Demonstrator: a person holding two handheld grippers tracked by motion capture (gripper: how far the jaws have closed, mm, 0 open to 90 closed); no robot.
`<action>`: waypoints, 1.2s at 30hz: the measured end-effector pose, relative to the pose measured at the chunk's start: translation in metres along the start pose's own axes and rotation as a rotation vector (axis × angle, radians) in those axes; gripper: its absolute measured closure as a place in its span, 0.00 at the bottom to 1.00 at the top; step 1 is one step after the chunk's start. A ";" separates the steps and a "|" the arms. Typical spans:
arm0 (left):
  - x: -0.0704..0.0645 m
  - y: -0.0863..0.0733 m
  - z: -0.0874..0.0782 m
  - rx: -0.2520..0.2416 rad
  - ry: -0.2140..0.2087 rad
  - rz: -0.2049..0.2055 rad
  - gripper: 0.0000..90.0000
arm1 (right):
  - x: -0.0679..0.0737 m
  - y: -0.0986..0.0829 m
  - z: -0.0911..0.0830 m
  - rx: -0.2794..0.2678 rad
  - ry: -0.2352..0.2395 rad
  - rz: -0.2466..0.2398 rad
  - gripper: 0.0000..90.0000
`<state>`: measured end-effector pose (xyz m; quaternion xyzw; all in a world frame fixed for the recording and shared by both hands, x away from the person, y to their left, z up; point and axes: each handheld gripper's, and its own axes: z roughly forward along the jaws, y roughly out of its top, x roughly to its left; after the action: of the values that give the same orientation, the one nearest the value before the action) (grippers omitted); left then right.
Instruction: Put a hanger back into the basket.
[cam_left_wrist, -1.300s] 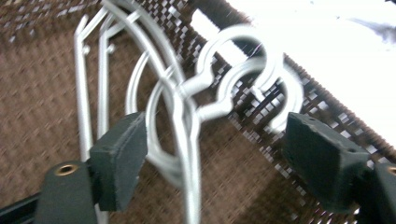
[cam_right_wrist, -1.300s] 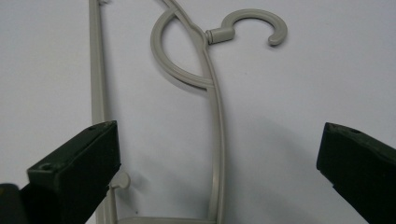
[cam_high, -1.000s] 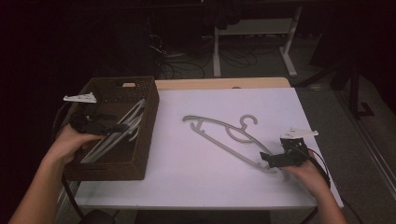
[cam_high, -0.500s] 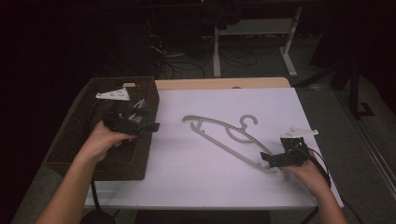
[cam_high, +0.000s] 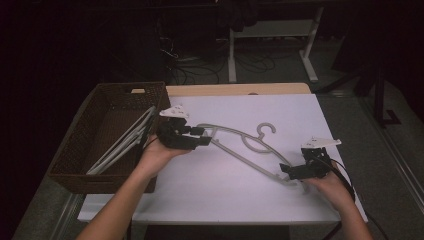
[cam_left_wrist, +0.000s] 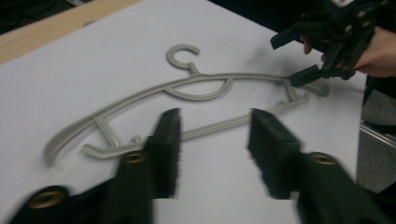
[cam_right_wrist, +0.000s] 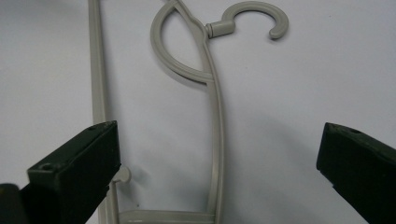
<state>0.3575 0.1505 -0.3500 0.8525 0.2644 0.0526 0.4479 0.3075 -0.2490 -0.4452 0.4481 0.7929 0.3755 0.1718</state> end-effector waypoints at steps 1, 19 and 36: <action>0.001 -0.002 0.008 0.017 0.010 -0.003 0.75 | 0.000 0.000 0.000 0.001 0.000 0.000 0.00; 0.044 -0.043 0.098 0.211 0.218 -0.056 1.00 | -0.002 -0.002 0.001 0.008 0.002 0.000 0.00; 0.063 -0.032 0.121 0.173 0.283 -0.053 1.00 | -0.001 -0.003 0.001 0.010 0.005 -0.002 0.00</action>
<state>0.4380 0.1077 -0.4559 0.8647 0.3505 0.1374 0.3324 0.3076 -0.2501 -0.4481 0.4471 0.7957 0.3725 0.1681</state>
